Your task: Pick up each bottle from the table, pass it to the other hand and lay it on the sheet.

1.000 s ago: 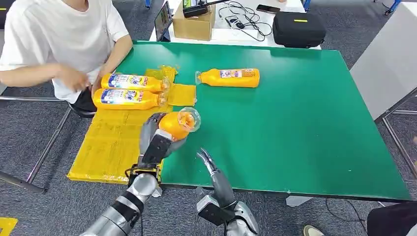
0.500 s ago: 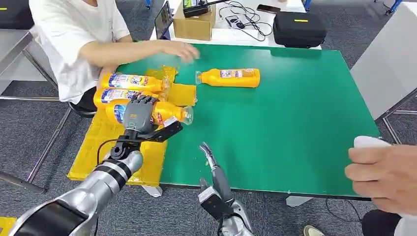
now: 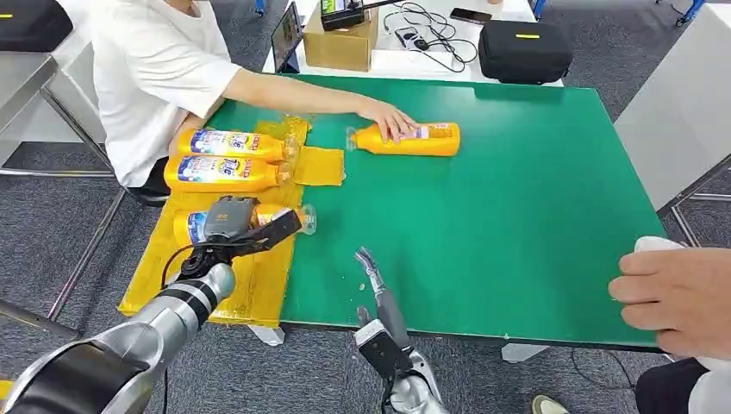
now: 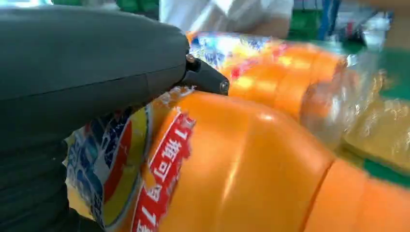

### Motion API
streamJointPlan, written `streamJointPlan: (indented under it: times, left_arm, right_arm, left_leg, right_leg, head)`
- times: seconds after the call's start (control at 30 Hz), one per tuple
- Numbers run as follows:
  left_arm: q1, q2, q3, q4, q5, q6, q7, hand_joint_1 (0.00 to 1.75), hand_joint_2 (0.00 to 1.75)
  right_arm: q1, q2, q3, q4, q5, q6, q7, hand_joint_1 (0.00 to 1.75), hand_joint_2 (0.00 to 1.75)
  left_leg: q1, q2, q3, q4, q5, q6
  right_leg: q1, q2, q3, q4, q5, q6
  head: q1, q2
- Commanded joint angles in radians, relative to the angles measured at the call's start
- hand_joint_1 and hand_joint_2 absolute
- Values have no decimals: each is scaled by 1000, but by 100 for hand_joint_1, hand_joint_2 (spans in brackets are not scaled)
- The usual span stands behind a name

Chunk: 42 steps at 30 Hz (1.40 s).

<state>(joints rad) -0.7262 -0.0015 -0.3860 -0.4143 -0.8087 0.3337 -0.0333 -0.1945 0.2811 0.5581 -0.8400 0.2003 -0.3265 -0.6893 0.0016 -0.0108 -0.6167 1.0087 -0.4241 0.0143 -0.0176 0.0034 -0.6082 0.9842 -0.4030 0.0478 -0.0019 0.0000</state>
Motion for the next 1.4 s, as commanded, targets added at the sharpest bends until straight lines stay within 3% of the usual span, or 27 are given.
streamJointPlan:
  times: [0.03,0.07,0.1,0.13,0.4,0.43,0.47,0.5,1.03,1.27,1.4]
  left_arm:
    - [-43,-23,50,94,-12,-31,-35,175,175]
    - [-45,-21,31,98,-33,-44,-33,168,175]
    - [-45,-21,26,100,-40,-50,-28,140,175]
    - [-49,-18,-9,110,-80,-69,-2,134,175]
    - [-48,-15,-10,109,-83,-74,1,134,175]
    - [-56,-11,-31,118,-109,-104,20,35,175]
    - [-59,-9,-34,118,-113,-116,31,7,175]
    - [-62,-8,-34,118,-116,-128,38,0,175]
    - [-100,-11,-64,98,-174,-155,30,0,175]
    - [-91,-44,-66,22,-178,-50,-68,0,175]
    - [-79,-66,-64,-39,-146,-76,-114,0,175]
  right_arm:
    - [-35,-4,-28,57,-3,16,-6,0,0]
    - [-33,-4,-27,52,-3,23,-5,0,0]
    - [-32,-4,-27,51,-2,24,-3,0,0]
    - [-31,-4,-27,46,0,28,2,0,0]
    - [-33,-4,-27,45,0,28,4,0,0]
    - [-34,-3,-30,46,0,31,7,0,0]
    - [-36,-4,-31,47,1,31,9,0,0]
    - [-37,-4,-32,49,3,32,11,0,0]
    - [-48,-2,-39,57,18,44,11,0,0]
    - [-40,-1,-46,63,29,36,12,0,0]
    - [-33,-3,-49,60,34,36,13,0,0]
  left_leg:
    - [1,1,5,0,-2,-1]
    - [0,0,4,-1,-1,-1]
    - [0,0,2,-1,-1,0]
    - [1,0,5,0,-2,-1]
    - [0,1,4,-1,-1,0]
    - [1,1,6,-1,-2,-1]
    - [0,1,4,-1,-1,-1]
    - [1,1,6,0,-2,-1]
    - [1,0,3,0,-1,-1]
    - [1,-1,4,0,-2,-1]
    - [1,-2,3,0,-1,0]
  right_leg:
    - [1,0,6,-1,-2,-2]
    - [1,-1,5,-1,-1,-1]
    - [0,0,3,-1,-1,-1]
    - [1,-1,6,-1,-2,-2]
    - [0,0,4,-1,-1,-1]
    - [1,0,6,-1,-2,-2]
    - [1,0,4,-1,-1,-1]
    - [1,0,6,-1,-2,-2]
    - [1,0,4,0,-1,-1]
    - [2,-2,6,-1,-2,-2]
    - [1,-3,4,-1,-2,-1]
  head:
    - [0,0]
    - [0,0]
    - [0,0]
    - [0,0]
    - [0,0]
    - [0,0]
    - [0,0]
    - [0,0]
    - [0,0]
    - [0,0]
    - [0,0]
